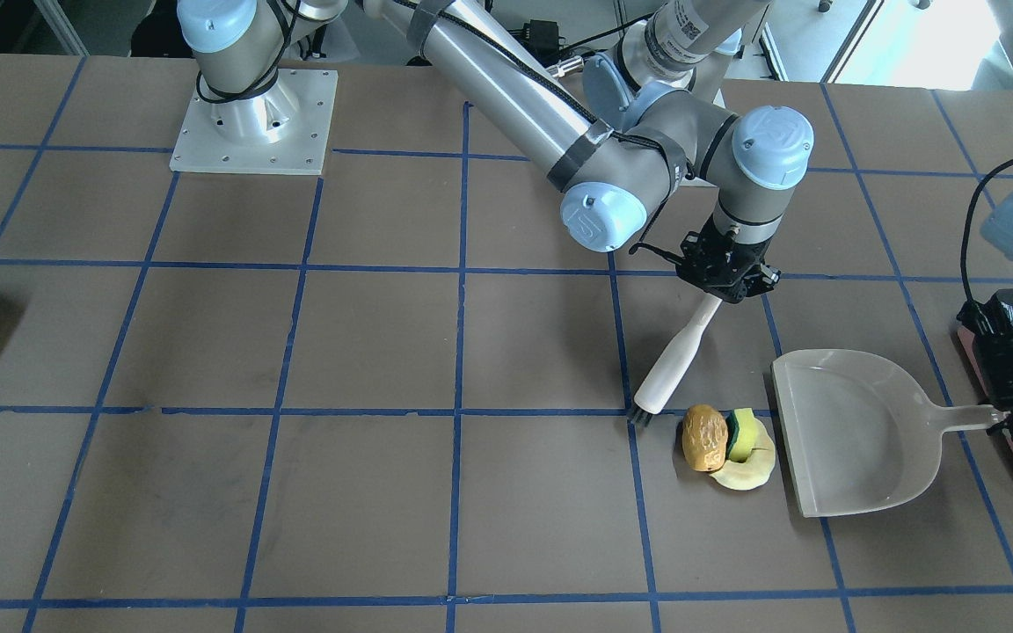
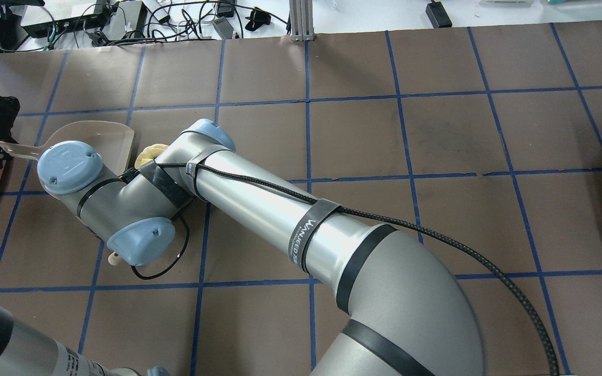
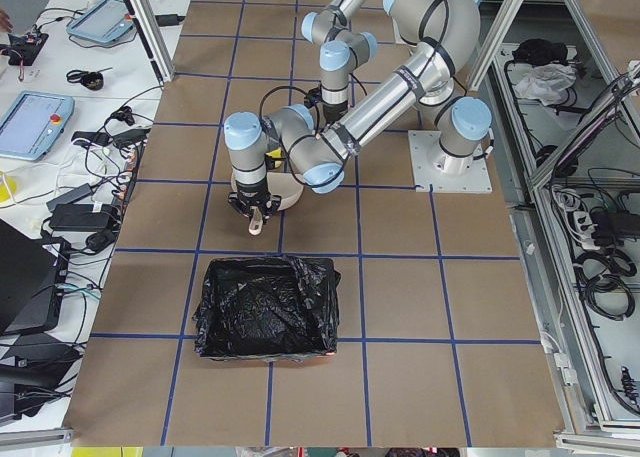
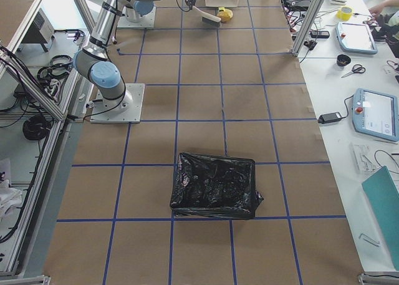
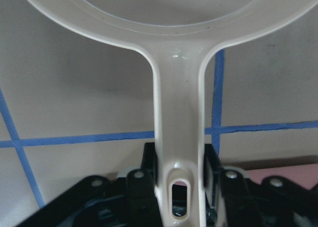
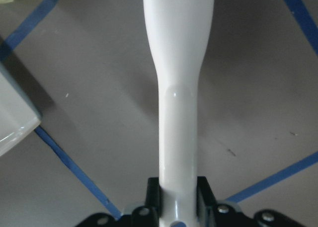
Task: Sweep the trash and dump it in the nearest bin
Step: 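Carry the dustpan beside the trash pile while the right brings the brush, then sweep the trash pile into the dustpan with the right gripper's brush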
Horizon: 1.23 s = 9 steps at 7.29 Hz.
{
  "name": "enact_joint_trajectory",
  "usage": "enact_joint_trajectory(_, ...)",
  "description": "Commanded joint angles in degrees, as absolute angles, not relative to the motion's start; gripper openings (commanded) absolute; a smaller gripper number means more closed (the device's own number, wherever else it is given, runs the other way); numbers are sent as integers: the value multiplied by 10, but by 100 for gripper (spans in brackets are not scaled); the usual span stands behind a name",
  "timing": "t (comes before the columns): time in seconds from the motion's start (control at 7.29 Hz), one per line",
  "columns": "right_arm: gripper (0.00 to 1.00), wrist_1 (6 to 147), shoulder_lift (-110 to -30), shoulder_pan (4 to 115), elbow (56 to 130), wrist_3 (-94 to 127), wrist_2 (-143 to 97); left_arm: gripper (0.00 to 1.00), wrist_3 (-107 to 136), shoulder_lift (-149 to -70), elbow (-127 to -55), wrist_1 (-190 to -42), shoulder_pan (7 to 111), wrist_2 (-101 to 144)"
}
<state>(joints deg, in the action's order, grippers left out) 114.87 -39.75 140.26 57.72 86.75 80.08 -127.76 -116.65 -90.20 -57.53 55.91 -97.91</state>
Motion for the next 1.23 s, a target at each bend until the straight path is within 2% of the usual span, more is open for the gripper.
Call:
enact_joint_trajectory(0.0,0,1148,-363,1403,541,851,804,0,-1250,-1171,-913,-574,559,-972)
enact_joint_trajectory(0.41,0,1144,-363,1400,540,825,797,0,-1249,-1175,-920,-561,559,-963)
enact_joint_trajectory(0.96,0,970,-386,1374,519,781,709,0,-1235,-1180,-923,-561,560,-959)
enact_joint_trajectory(1.1,0,909,-384,1352,494,727,688,0,-1235,-1180,-923,-561,559,-957)
